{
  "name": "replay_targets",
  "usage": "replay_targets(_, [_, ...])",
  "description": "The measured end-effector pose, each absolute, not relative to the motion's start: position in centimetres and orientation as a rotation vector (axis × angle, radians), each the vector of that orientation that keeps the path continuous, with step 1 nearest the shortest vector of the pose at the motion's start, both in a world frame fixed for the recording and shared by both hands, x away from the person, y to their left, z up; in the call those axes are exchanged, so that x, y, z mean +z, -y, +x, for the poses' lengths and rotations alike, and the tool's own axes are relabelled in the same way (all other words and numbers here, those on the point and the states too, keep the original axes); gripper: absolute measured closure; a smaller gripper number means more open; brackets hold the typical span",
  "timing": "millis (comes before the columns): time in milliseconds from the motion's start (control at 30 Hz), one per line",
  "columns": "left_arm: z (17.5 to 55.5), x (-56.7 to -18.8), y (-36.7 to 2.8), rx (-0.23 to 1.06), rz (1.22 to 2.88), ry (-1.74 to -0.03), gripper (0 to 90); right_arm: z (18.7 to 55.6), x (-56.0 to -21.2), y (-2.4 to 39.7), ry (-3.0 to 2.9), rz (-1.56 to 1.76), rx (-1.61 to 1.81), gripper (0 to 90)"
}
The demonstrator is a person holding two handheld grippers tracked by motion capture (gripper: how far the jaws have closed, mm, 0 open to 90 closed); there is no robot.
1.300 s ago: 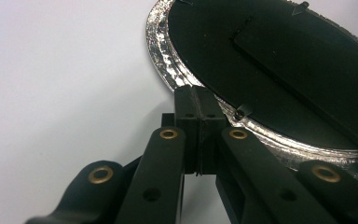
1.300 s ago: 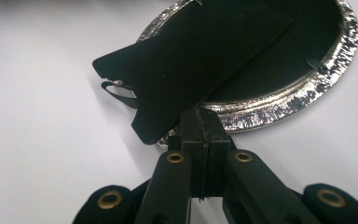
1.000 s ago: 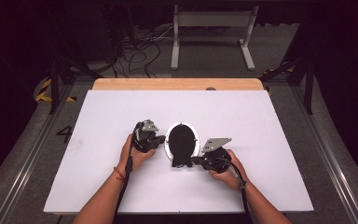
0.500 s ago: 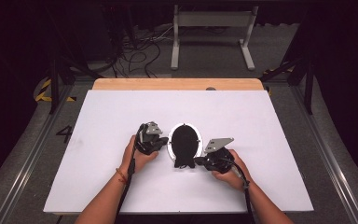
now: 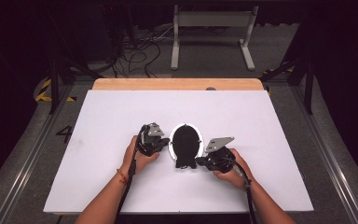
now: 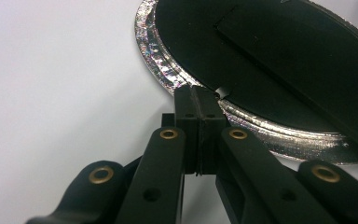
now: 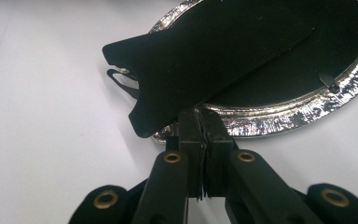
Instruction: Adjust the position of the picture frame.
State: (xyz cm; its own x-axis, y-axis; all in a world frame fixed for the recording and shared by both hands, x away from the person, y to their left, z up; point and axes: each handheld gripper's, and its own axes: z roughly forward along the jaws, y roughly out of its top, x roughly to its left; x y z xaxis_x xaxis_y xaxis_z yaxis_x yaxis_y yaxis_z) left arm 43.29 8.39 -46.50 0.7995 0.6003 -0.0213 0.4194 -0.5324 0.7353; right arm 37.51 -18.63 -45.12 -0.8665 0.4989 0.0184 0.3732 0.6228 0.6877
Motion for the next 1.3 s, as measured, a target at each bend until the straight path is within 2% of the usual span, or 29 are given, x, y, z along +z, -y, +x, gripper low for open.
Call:
replay_targets(567, [43.1, -45.8, -9.9, 0.309, 2.181, -0.735, 87.5, 37.5, -44.4, 19.0, -2.657, 0.707, 1.038, 84.4])
replay_targets(633, [42.9, -45.4, -10.1, 0.306, 2.175, -0.727, 84.4, 37.4, -44.2, 19.2, -2.649, 0.717, 1.045, 82.3])
replay_targets(867, [40.2, -44.0, -11.7, 0.326, 2.173, -0.621, 77.2, 37.0, -43.3, 19.7, -2.617, 0.738, 1.058, 76.2])
replay_targets(1067, [37.7, -43.6, -13.8, 0.326, 2.147, -0.601, 74.3, 36.4, -43.2, 21.0, -2.6, 0.764, 1.117, 72.5])
replay_targets(1300, [34.8, -43.8, -16.0, 0.344, 2.156, -0.61, 66.7, 36.0, -43.8, 21.2, -2.628, 0.754, 1.107, 73.9])
